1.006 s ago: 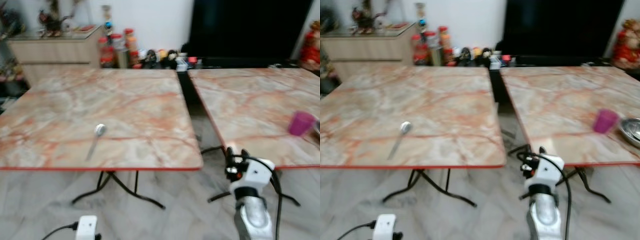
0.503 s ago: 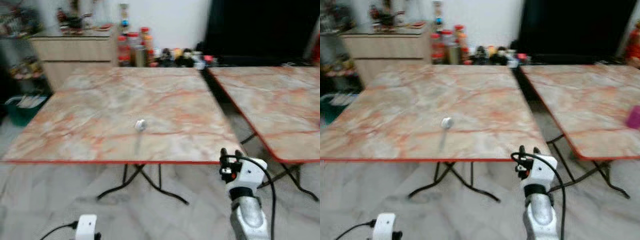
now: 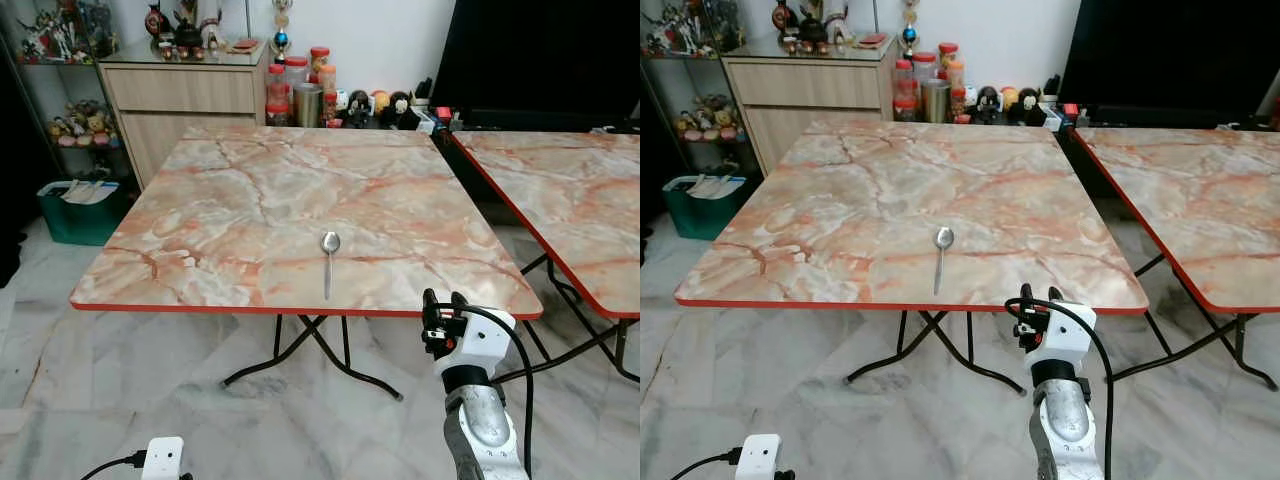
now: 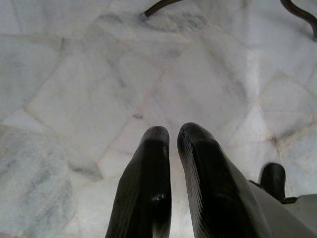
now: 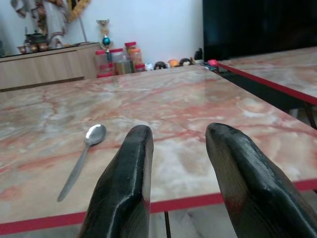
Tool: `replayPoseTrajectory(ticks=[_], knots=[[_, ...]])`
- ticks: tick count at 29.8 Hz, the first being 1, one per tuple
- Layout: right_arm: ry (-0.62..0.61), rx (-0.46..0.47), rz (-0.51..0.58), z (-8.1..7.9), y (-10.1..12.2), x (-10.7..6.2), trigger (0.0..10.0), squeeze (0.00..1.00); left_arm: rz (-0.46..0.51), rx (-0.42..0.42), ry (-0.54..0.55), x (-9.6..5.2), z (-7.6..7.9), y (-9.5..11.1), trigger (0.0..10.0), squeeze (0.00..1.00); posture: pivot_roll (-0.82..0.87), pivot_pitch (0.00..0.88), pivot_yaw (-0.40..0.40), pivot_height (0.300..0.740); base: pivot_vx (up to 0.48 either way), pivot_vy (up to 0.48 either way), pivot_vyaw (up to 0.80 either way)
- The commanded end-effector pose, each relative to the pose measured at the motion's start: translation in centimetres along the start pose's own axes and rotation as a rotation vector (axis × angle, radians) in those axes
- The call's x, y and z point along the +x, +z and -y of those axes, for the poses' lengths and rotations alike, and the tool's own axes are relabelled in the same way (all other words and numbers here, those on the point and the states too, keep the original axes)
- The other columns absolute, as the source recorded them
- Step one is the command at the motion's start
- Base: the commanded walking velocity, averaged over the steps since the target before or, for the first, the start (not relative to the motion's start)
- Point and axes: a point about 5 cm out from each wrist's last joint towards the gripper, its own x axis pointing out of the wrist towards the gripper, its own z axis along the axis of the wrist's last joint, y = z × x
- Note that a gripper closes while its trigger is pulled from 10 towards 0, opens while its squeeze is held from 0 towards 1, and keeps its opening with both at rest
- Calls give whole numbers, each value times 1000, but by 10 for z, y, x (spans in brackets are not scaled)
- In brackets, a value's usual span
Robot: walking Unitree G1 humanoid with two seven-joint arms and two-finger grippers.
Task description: Setting the table
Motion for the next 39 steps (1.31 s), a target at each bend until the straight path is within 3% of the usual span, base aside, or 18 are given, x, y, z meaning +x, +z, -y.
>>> replayPoseTrajectory(ticks=[1, 13, 23, 39], knots=[[-9, 5, -10, 1, 0, 1, 10000, 0, 1, -4, 4, 1, 0, 2, 10000, 0, -10, 31, -25, 740, 0, 480, 0], [-11, 11, -17, 1, -2, 1, 10000, 0, 3, 2, 3, 1, 1, 4, 10000, 0, -6, 34, -19, 740, 0, 423, 0], [-2, 1, -18, -1, -2, 2, 10000, 0, 19, 18, 2, 2, 1, 7, 10000, 0, -6, 34, -19, 740, 0, 0, 0], [-19, -3, -17, 4, -3, 5, 10000, 0, 23, 19, 20, 1, -4, 8, 10000, 0, -1, 21, -17, 740, 331, 0, 203]])
